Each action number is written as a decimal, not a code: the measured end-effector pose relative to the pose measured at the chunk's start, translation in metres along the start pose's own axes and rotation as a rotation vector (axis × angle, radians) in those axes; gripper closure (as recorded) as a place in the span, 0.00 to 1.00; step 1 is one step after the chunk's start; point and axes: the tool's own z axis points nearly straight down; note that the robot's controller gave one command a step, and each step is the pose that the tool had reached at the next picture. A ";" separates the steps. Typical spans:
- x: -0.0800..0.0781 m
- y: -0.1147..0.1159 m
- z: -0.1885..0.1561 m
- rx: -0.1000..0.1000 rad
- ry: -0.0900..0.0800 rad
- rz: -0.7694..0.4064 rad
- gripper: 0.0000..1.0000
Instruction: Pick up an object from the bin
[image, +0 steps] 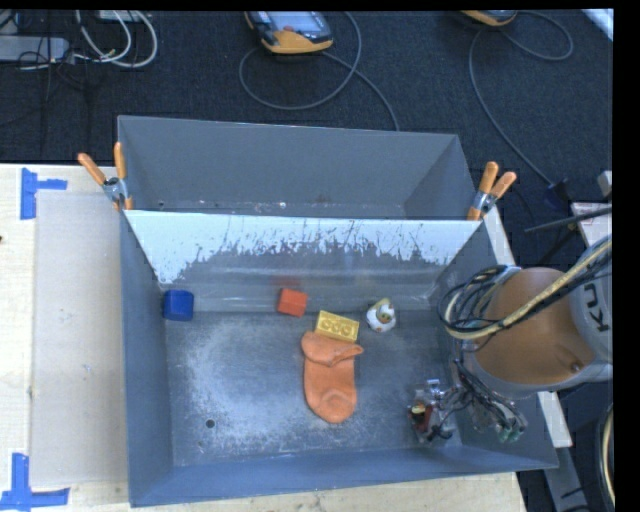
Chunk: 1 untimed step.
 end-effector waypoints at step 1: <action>0.001 0.001 -0.006 -0.002 0.004 -0.001 1.00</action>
Offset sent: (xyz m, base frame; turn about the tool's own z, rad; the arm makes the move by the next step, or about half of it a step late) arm 0.0001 0.0000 0.0431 0.0000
